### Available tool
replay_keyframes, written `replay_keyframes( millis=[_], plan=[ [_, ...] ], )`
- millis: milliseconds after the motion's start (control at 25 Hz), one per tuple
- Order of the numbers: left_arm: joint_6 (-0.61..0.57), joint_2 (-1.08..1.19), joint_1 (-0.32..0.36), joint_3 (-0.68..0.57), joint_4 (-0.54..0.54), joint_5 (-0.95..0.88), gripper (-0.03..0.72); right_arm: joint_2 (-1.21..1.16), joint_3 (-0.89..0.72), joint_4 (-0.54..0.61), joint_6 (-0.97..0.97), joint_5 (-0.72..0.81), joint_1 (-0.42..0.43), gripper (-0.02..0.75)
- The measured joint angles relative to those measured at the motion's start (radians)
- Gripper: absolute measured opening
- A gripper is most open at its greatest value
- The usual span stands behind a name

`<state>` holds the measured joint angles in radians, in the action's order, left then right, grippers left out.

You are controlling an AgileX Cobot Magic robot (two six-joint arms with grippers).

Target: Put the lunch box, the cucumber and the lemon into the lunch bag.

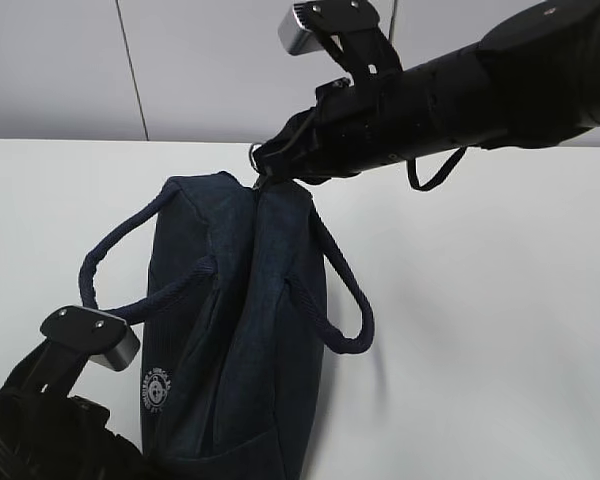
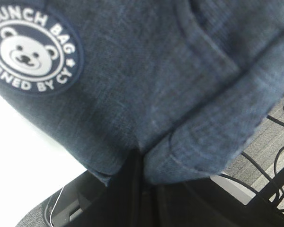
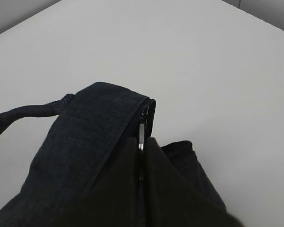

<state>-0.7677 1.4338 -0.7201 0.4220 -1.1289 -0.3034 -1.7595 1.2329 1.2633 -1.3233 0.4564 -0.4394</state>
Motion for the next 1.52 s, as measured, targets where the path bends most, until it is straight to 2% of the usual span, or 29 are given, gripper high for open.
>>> replay_keyframes(
  millis=[400, 520, 640, 800, 920, 1240, 1520],
  plan=[
    [0.002, 0.0, 0.0, 0.002, 0.005, 0.013, -0.008, -0.002, 0.059, 0.0, 0.024, 0.121, 0.0, 0.0],
    [-0.017, 0.0, 0.0, 0.024, 0.011, 0.008, 0.013, -0.002, 0.059, -0.017, 0.062, 0.135, 0.0, 0.0],
    [-0.02, 0.0, 0.0, 0.056, 0.013, 0.004, 0.111, -0.002, 0.059, -0.043, 0.084, 0.139, 0.002, 0.0],
    [-0.02, 0.0, 0.0, 0.095, 0.015, -0.025, 0.331, -0.002, 0.059, -0.077, 0.102, 0.164, 0.002, 0.0],
    [-0.02, -0.016, 0.0, 0.101, 0.011, -0.063, 0.401, -0.002, 0.059, -0.106, 0.12, 0.182, 0.002, 0.0],
    [-0.009, -0.198, 0.0, 0.103, -0.018, -0.117, 0.418, -0.002, 0.059, -0.143, 0.134, 0.199, 0.002, 0.0],
    [0.068, -0.317, 0.011, 0.162, -0.026, -0.116, 0.354, -0.002, 0.059, -0.144, 0.135, 0.2, 0.002, 0.0]
  ],
)
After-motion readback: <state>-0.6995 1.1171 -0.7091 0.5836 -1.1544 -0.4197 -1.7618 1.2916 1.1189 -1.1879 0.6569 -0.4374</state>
